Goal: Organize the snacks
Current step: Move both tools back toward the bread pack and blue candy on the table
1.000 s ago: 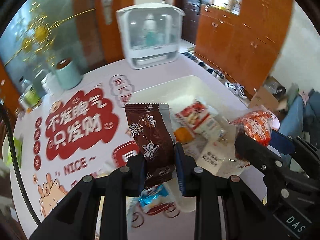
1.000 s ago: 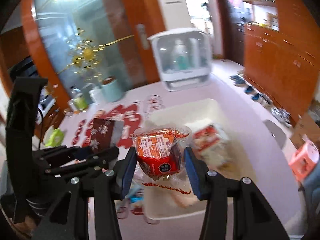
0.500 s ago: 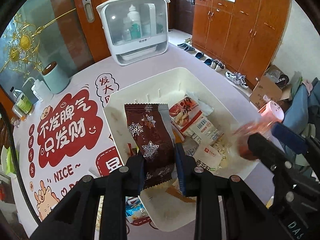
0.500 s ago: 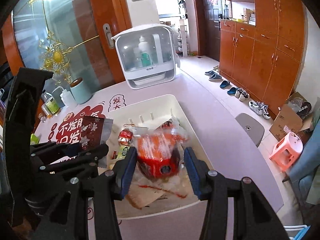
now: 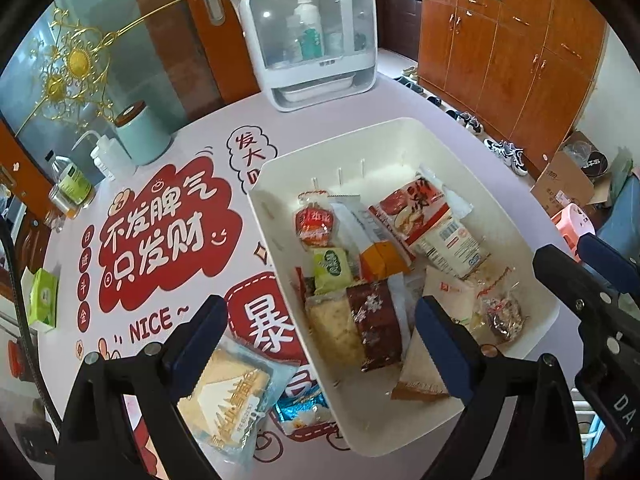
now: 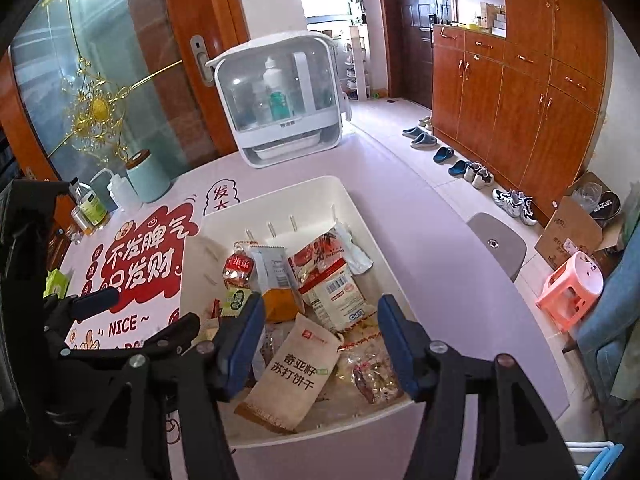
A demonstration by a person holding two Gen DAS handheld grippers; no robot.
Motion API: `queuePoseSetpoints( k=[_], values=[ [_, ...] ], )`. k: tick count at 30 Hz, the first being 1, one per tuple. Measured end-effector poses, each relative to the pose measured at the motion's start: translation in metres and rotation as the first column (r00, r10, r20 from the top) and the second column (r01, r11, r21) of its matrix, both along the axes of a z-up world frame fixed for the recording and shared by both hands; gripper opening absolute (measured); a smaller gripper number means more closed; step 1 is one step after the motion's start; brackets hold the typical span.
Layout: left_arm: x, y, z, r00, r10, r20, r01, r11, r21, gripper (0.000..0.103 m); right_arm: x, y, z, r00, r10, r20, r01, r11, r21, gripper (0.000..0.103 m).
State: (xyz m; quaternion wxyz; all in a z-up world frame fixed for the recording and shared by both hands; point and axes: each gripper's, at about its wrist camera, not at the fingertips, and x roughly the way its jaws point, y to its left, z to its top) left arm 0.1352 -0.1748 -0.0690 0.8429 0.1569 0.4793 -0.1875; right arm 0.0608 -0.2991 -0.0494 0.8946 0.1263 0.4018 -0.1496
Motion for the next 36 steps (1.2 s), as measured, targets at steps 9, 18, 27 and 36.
queuePoseSetpoints(
  k=[9, 18, 27, 36],
  values=[
    [-0.006, 0.027, 0.004, 1.000, 0.023, 0.015, -0.023, 1.000, 0.007, 0.094, 0.003, 0.014, -0.005, 1.000, 0.002, -0.015, -0.002, 1.000, 0.005, 0.059],
    [-0.006, 0.080, 0.015, 0.995, 0.099, 0.034, -0.098, 0.995, -0.010, 0.094, 0.007, 0.053, 0.001, 0.999, 0.050, -0.013, -0.051, 0.999, -0.019, 0.059],
    [-0.004, 0.155, 0.039, 0.973, 0.206, 0.104, -0.203, 0.979, -0.035, 0.094, 0.012, 0.093, 0.019, 0.994, 0.105, 0.024, -0.104, 0.993, -0.060, 0.059],
    [0.000, 0.226, 0.030, 0.959, 0.271, 0.087, -0.268, 0.962, -0.051, 0.094, 0.029, 0.131, 0.028, 0.989, 0.140, 0.044, -0.136, 0.988, -0.072, 0.059]
  ],
)
